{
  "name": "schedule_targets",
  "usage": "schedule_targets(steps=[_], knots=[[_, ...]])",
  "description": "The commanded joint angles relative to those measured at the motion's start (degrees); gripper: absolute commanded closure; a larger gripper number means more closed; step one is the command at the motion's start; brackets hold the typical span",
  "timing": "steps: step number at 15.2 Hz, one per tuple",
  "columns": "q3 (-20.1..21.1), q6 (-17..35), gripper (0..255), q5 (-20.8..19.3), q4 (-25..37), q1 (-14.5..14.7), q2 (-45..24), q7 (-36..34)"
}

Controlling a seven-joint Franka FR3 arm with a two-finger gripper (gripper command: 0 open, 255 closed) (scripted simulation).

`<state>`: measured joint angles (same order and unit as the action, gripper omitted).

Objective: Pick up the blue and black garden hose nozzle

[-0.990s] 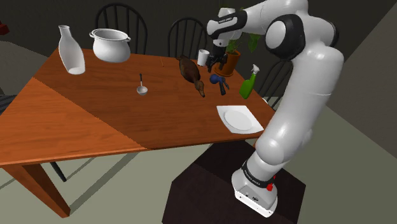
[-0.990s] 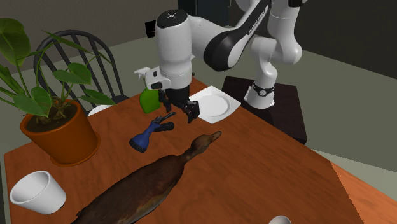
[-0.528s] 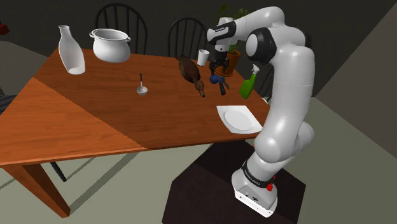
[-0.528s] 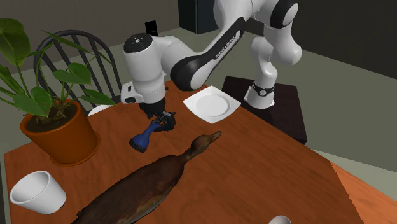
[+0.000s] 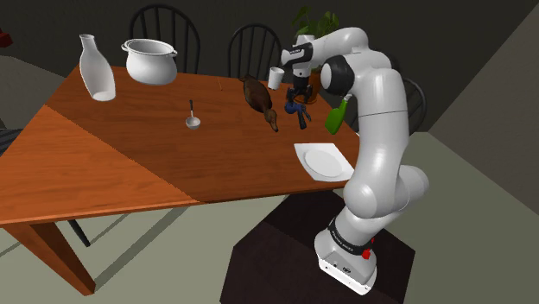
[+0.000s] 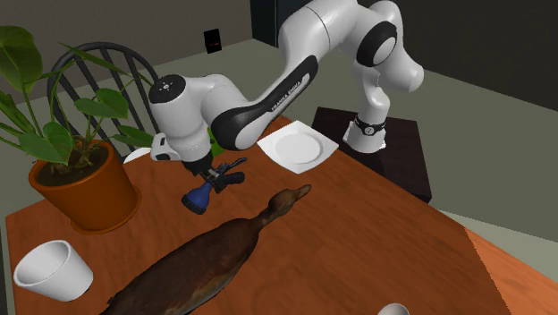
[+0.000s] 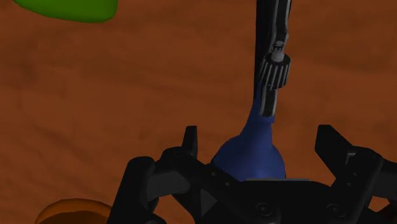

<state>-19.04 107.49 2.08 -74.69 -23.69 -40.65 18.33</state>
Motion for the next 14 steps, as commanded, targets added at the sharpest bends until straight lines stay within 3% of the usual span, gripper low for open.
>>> schedule_targets(steps=[1,6,7,14], knots=[[0.07,1.14,0,0.11,-0.60,-0.09,-0.53,-0.01],[0.21,2.62,0,0.26,-1.33,-0.13,-1.31,-0.12],[0.20,2.55,255,0.27,-1.20,-0.19,-1.36,-0.06],[0.21,2.52,255,0.27,-1.17,-0.19,-1.36,-0.07]])
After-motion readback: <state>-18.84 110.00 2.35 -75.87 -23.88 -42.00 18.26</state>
